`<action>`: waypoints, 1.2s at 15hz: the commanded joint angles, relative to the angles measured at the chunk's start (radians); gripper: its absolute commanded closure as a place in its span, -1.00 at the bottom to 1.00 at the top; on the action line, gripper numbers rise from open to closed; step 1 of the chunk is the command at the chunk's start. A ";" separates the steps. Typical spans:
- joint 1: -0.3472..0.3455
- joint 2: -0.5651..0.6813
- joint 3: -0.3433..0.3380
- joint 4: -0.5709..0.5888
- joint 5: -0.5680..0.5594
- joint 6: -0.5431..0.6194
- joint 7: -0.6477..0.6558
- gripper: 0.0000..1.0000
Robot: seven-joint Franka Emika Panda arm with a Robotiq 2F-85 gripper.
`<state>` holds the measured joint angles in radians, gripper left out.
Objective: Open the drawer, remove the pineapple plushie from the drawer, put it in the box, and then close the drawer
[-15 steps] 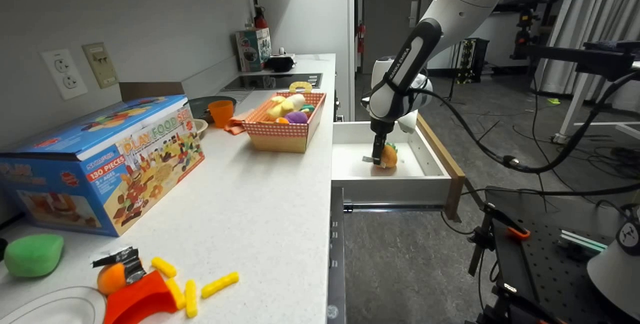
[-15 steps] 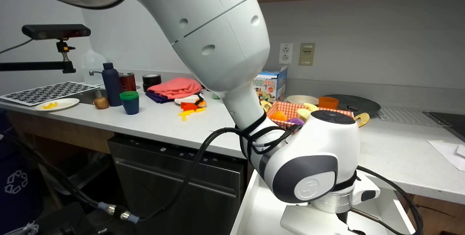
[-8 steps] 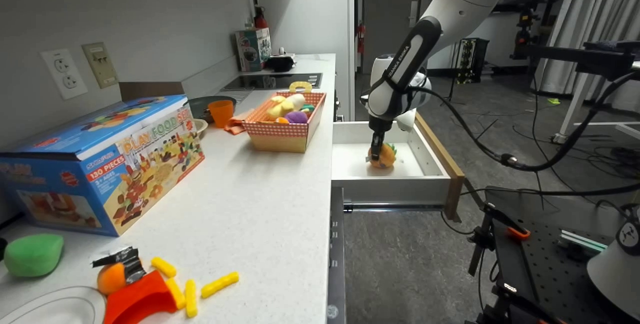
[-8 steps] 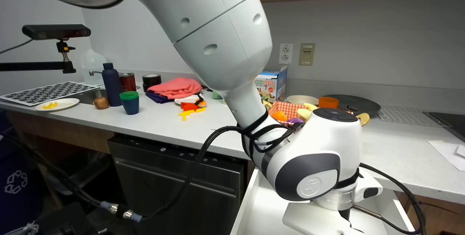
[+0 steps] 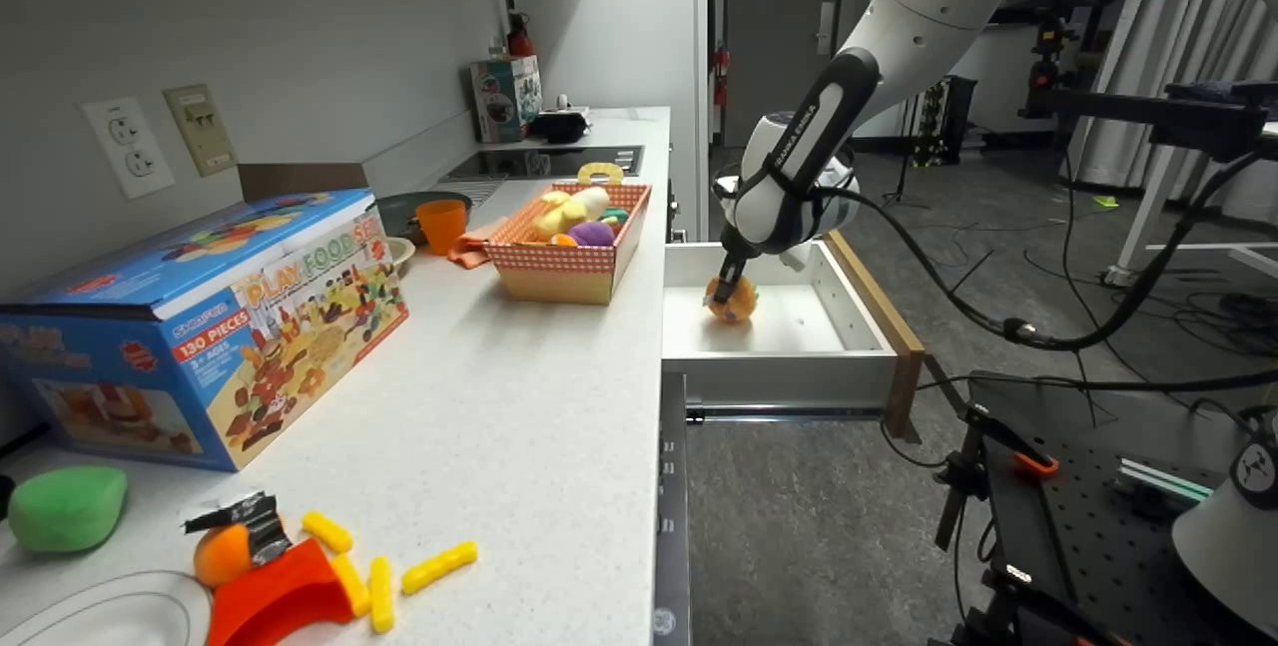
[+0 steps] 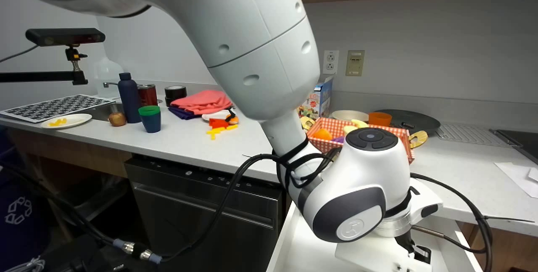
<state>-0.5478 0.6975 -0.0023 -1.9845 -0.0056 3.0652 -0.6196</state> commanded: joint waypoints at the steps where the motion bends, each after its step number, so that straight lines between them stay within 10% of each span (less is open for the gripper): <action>1: -0.092 0.034 0.085 0.026 -0.099 0.048 -0.042 0.91; 7: -0.295 0.034 0.306 0.017 -0.117 -0.150 -0.171 0.91; 8: -0.225 0.023 0.235 0.003 -0.117 -0.078 -0.121 0.62; 18: -0.233 0.015 0.232 0.007 -0.127 -0.107 -0.156 0.91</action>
<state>-0.8135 0.7177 0.2677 -1.9779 -0.1271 2.9473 -0.7626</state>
